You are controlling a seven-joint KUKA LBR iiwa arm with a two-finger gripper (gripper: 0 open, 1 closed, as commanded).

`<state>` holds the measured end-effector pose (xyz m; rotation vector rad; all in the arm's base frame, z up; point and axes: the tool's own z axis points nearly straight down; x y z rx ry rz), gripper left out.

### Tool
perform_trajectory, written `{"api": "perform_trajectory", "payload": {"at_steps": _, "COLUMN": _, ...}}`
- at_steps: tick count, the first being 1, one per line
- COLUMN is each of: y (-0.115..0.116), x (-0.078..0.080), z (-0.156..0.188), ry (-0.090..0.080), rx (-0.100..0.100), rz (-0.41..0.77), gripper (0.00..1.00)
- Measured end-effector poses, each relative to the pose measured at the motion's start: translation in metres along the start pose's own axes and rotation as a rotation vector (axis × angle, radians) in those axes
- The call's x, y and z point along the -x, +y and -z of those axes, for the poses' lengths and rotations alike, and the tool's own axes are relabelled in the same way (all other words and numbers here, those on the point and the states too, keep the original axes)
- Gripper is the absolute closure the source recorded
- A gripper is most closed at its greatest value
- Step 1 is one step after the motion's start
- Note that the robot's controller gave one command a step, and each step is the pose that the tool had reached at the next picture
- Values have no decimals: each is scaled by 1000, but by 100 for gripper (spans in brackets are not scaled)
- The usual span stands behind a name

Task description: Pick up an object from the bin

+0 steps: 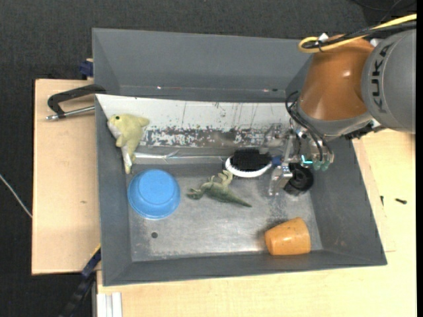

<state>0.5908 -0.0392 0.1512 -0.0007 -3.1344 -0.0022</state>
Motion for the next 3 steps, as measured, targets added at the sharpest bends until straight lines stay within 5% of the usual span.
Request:
{"api": "perform_trajectory", "payload": {"at_steps": 1, "y": 17, "x": 18, "z": -76, "ry": -31, "rx": -2, "rz": 110, "gripper": 0}}
{"api": "perform_trajectory", "payload": {"at_steps": 2, "y": 17, "x": 18, "z": -75, "ry": -32, "rx": -2, "rz": 111, "gripper": 100}}
{"api": "perform_trajectory", "payload": {"at_steps": 3, "y": 5, "x": 4, "z": 91, "ry": -22, "rx": -2, "rz": 81, "gripper": 100}}
